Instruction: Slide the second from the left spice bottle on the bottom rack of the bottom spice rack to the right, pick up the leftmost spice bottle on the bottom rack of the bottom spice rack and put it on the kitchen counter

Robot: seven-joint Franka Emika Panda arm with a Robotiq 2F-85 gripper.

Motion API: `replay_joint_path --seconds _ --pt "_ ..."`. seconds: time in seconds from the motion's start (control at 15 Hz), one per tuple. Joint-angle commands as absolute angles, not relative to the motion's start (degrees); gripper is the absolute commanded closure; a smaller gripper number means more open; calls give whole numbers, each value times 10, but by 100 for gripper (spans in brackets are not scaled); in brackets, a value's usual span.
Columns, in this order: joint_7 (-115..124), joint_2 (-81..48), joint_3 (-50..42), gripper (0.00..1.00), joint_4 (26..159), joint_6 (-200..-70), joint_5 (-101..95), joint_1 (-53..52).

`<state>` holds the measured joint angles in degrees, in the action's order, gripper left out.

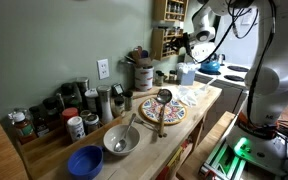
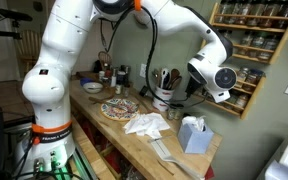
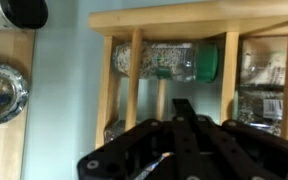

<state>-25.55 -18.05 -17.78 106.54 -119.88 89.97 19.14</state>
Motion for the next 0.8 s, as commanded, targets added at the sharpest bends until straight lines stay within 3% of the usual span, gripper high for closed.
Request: replay_joint_path --seconds 0.0,0.53,0.6,0.73 --pt "-306 -155 -188 100 1084 -1138 846 213" --pt "-472 -124 -203 100 1075 -977 709 240" --pt "-497 -121 -202 74 1072 -988 700 236" --pt "-550 -118 -198 66 1070 -1013 701 230"
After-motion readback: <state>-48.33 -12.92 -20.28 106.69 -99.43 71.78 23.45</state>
